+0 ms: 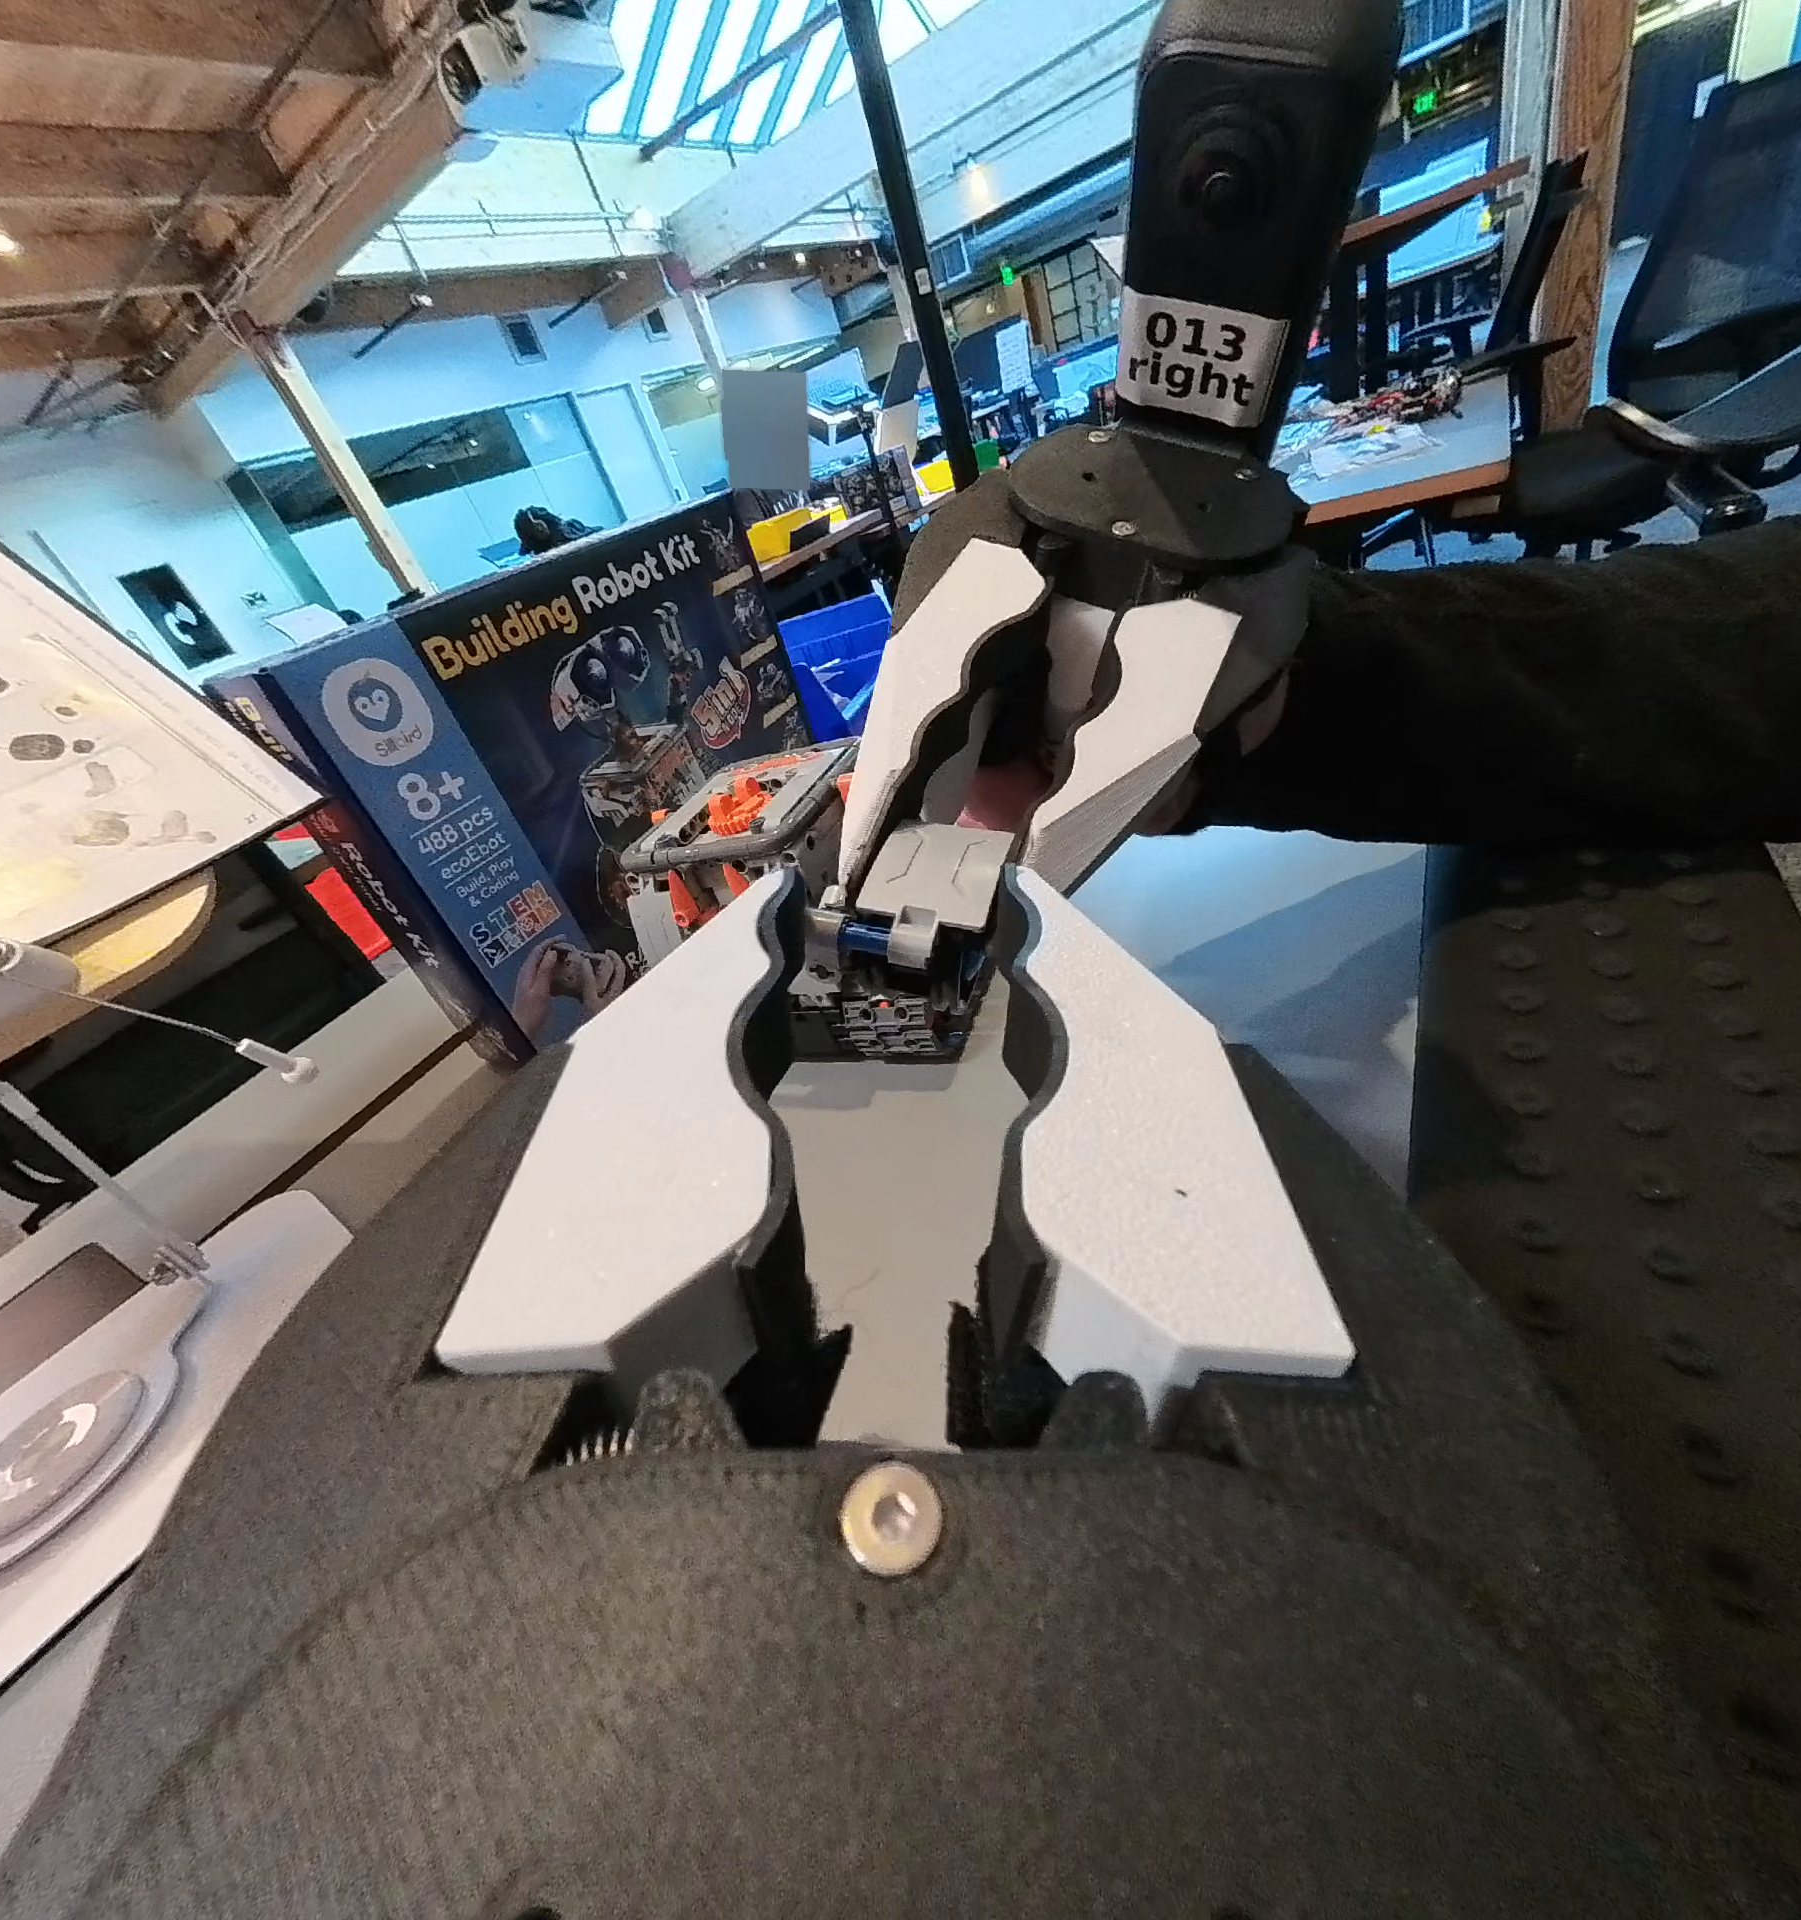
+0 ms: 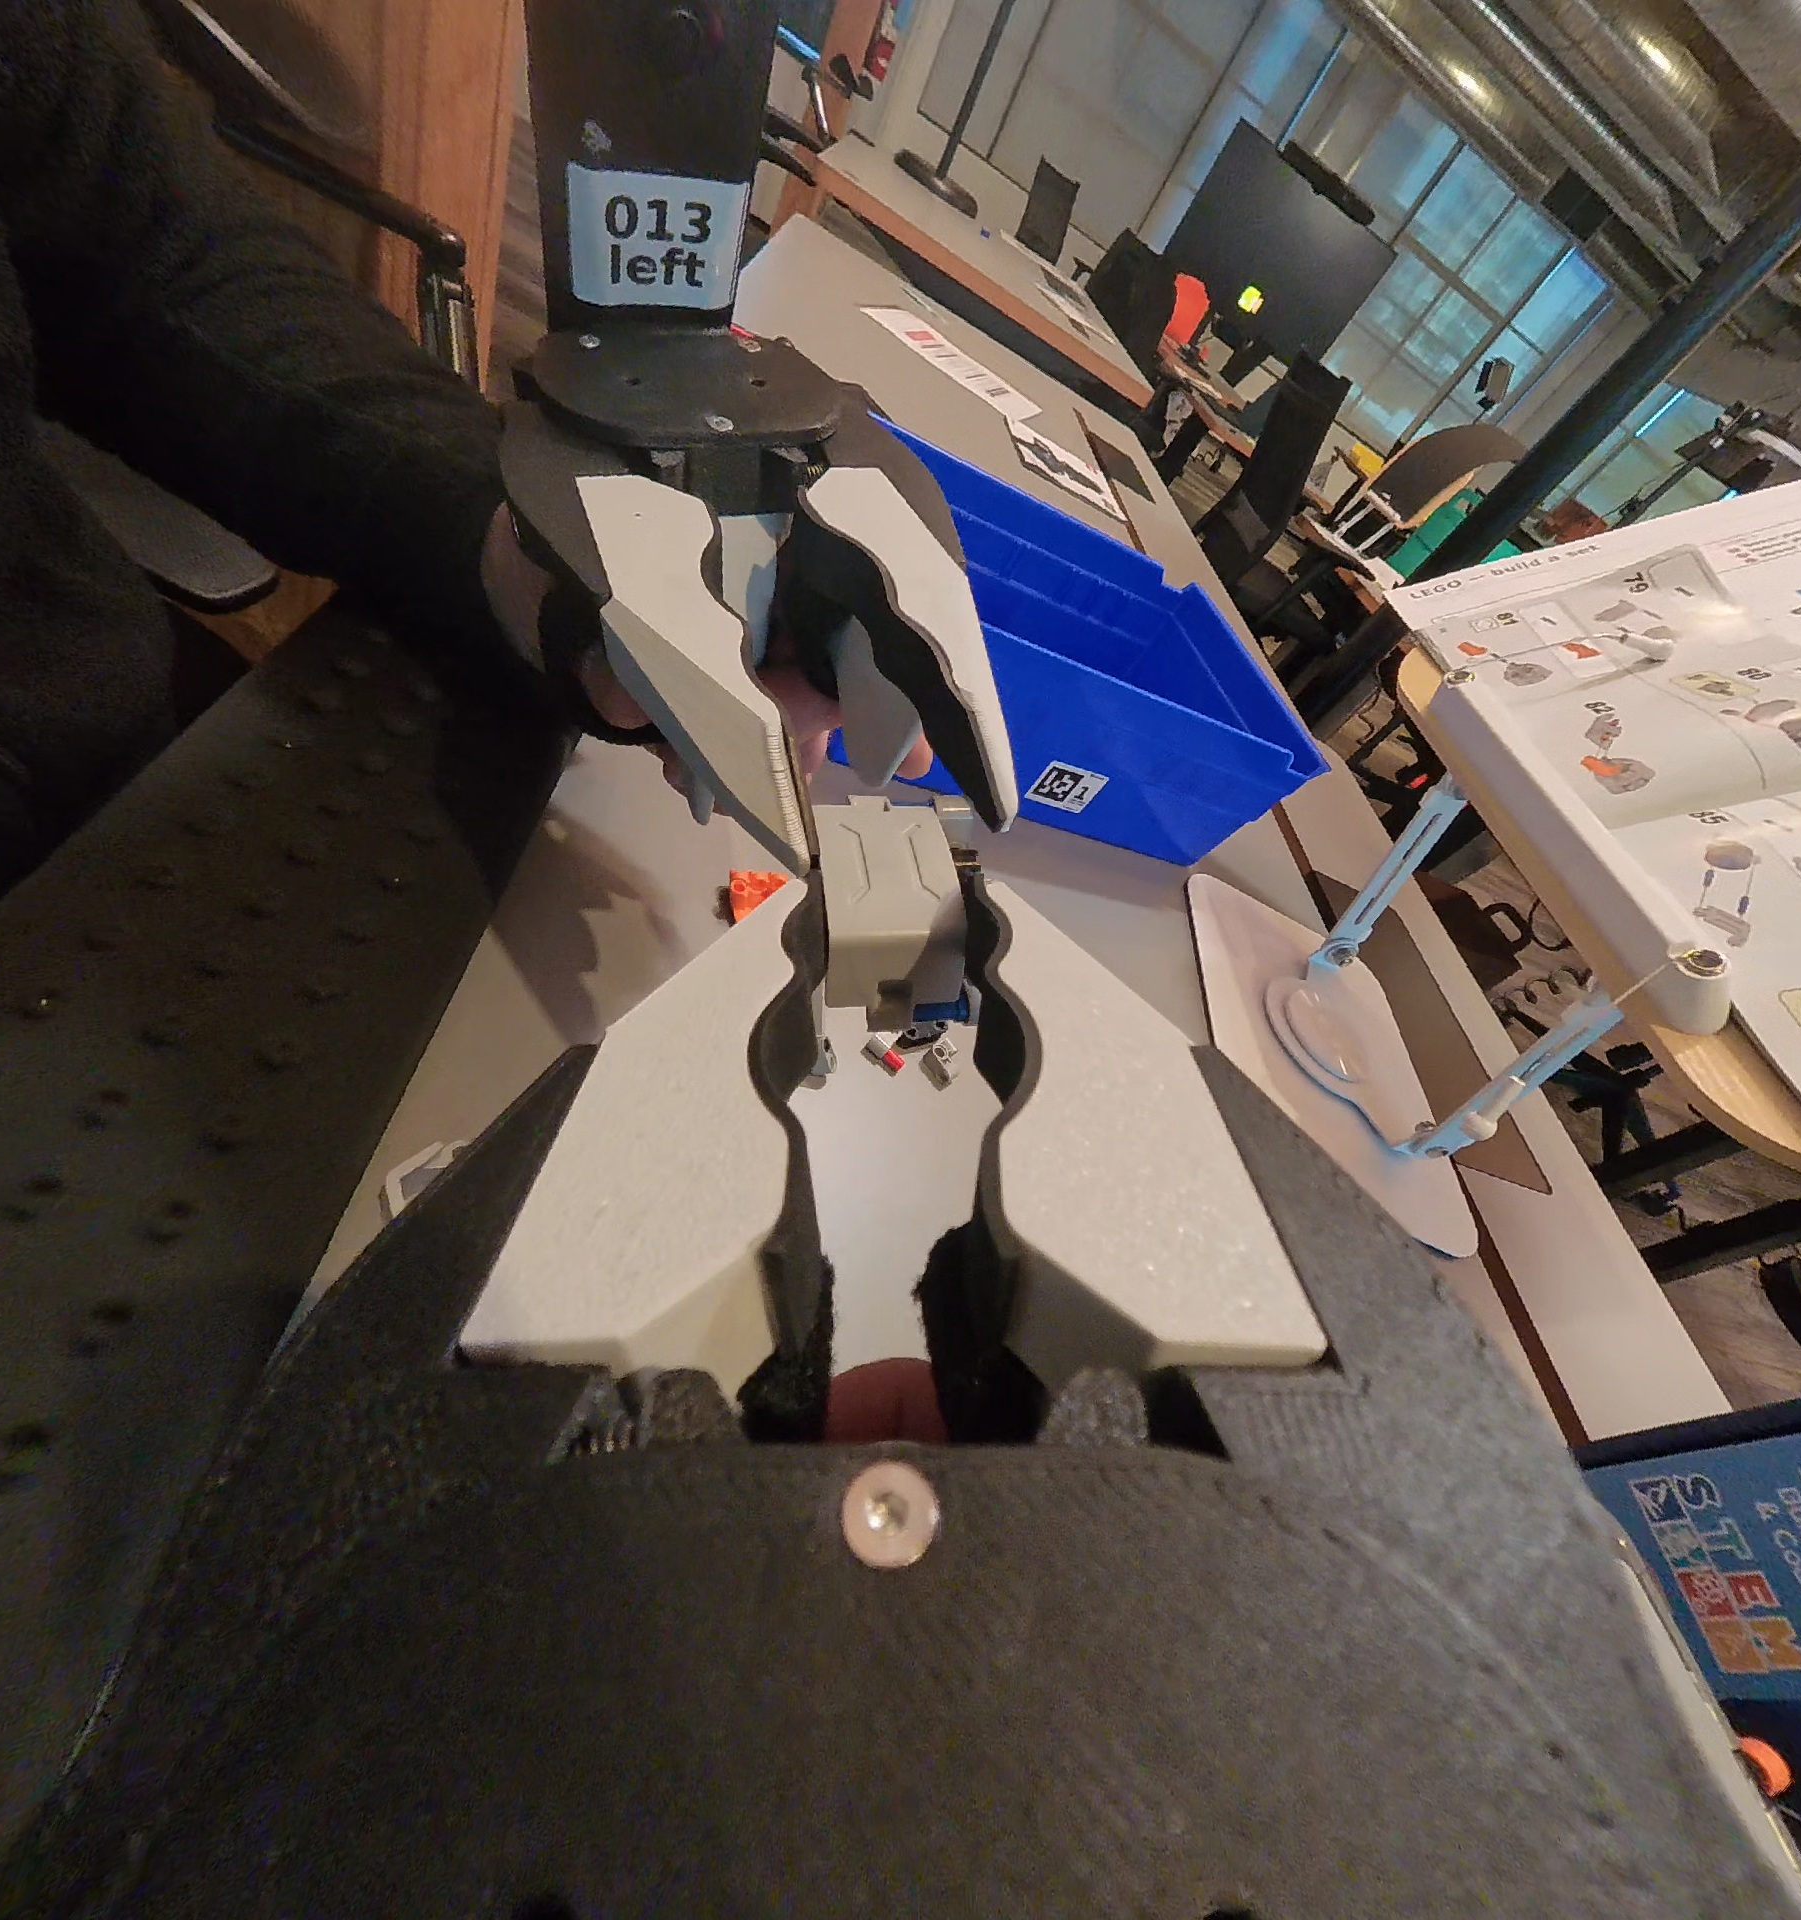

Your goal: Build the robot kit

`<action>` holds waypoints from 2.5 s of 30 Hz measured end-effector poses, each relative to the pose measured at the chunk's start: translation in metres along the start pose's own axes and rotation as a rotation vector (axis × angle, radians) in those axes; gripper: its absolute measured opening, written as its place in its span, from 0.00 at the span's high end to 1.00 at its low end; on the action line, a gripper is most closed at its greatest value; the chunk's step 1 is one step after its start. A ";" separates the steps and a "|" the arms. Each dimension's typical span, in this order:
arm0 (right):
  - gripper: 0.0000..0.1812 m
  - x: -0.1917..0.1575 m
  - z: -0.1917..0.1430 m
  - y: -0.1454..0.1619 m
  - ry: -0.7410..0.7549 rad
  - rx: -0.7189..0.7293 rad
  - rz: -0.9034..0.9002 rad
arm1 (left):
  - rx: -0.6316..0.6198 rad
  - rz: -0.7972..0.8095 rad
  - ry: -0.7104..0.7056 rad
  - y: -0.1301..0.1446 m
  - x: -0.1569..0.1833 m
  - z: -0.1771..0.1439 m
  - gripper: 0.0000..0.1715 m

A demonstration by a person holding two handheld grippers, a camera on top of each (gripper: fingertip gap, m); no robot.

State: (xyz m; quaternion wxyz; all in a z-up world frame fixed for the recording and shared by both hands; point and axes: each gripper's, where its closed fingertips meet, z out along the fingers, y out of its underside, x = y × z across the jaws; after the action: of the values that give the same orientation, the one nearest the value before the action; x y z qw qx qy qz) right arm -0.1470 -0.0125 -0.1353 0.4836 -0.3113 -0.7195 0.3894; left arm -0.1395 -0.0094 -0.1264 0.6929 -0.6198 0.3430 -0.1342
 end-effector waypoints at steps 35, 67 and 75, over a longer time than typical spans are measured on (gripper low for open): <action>0.87 0.001 -0.001 0.002 0.028 -0.028 -0.071 | -0.043 -0.051 0.030 0.004 -0.002 0.004 0.78; 0.87 -0.001 -0.001 0.004 0.018 -0.032 -0.055 | -0.056 -0.079 0.081 0.006 0.001 0.005 0.80; 0.87 -0.002 -0.001 0.006 0.010 -0.029 -0.044 | -0.049 -0.066 0.075 0.007 0.002 0.004 0.80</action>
State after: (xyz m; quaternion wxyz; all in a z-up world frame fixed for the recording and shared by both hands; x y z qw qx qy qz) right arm -0.1451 -0.0112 -0.1410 0.4911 -0.3044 -0.7292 0.3667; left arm -0.1369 -0.0059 -0.1341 0.6594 -0.6421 0.3513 -0.1716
